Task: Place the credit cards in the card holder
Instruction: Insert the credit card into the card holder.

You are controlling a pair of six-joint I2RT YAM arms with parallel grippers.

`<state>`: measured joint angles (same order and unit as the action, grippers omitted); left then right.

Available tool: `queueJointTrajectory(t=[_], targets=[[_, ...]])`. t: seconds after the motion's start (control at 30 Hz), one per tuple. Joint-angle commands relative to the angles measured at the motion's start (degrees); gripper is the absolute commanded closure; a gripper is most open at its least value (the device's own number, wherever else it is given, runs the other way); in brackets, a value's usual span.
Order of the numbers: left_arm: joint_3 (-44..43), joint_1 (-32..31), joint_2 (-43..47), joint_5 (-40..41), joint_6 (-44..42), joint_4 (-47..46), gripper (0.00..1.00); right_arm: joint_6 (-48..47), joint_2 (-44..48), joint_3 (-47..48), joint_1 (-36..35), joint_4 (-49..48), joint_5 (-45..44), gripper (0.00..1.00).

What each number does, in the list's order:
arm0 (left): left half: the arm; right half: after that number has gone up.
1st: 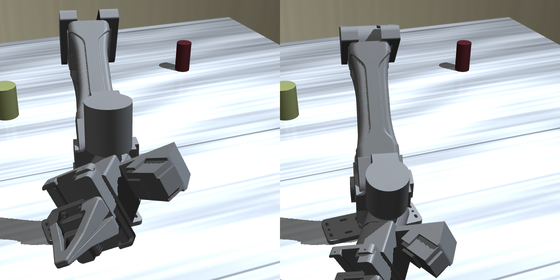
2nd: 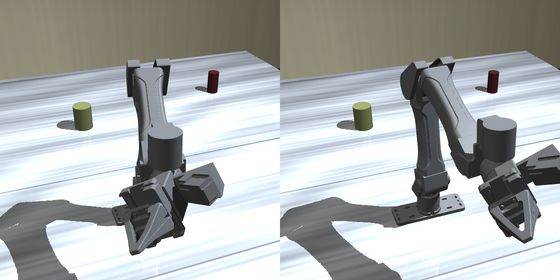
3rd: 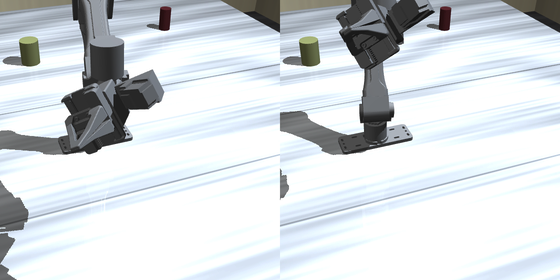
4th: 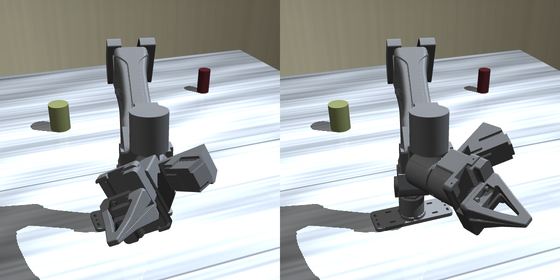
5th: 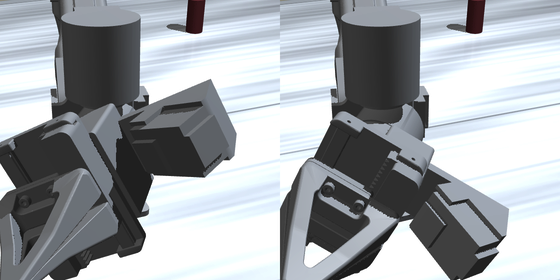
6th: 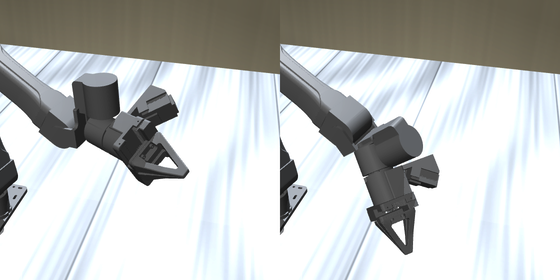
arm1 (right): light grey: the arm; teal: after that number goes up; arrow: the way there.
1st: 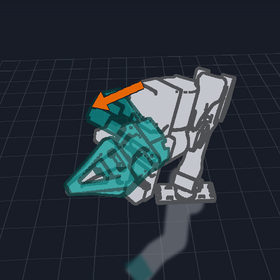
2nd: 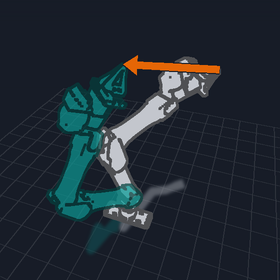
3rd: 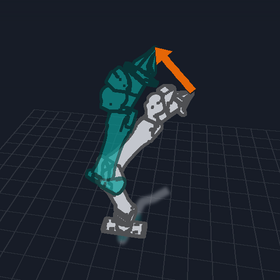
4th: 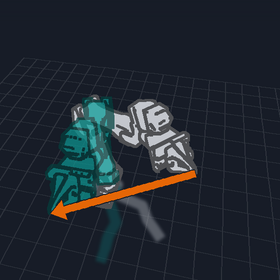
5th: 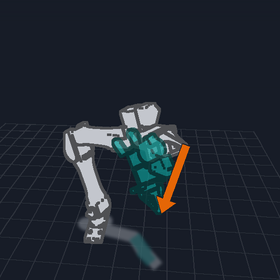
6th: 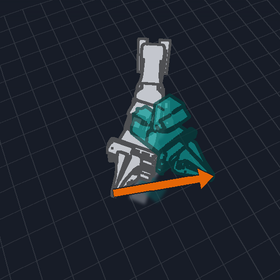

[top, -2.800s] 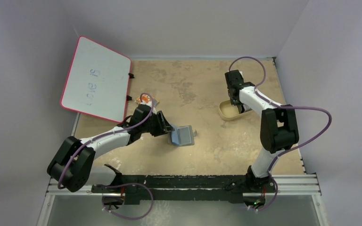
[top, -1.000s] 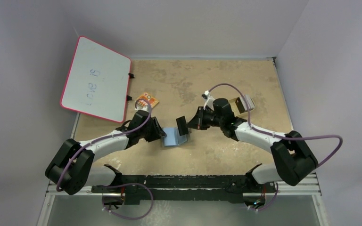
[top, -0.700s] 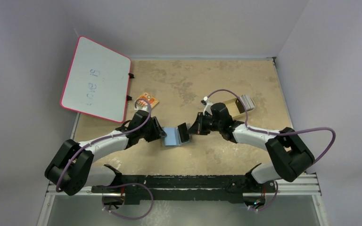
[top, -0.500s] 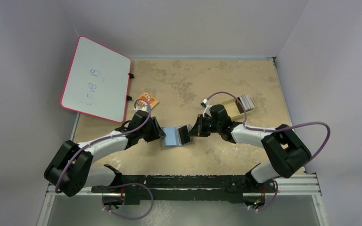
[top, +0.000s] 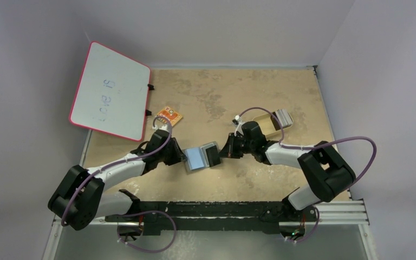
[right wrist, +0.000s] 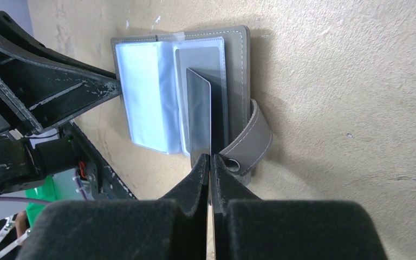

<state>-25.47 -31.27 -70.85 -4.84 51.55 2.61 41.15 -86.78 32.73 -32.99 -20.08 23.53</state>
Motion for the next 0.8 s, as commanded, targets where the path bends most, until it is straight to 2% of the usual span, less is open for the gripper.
queueJointTrajectory(t=[0.0,0.43,0.77], targets=[[0.70,-0.13,1.39,0.06,-0.48,-2.14,0.83,-0.45,-0.31,-0.23,0.38,-1.46,-0.57,1.00],[-0.28,-0.11,-3.62,-0.98,-0.96,-5.81,0.97,3.37,-0.23,-0.03,0.39,-9.38,5.08,1.00],[-0.05,-0.11,-4.45,-1.03,-0.70,-6.54,1.00,5.00,-4.32,0.00,0.38,-14.23,7.10,1.00]])
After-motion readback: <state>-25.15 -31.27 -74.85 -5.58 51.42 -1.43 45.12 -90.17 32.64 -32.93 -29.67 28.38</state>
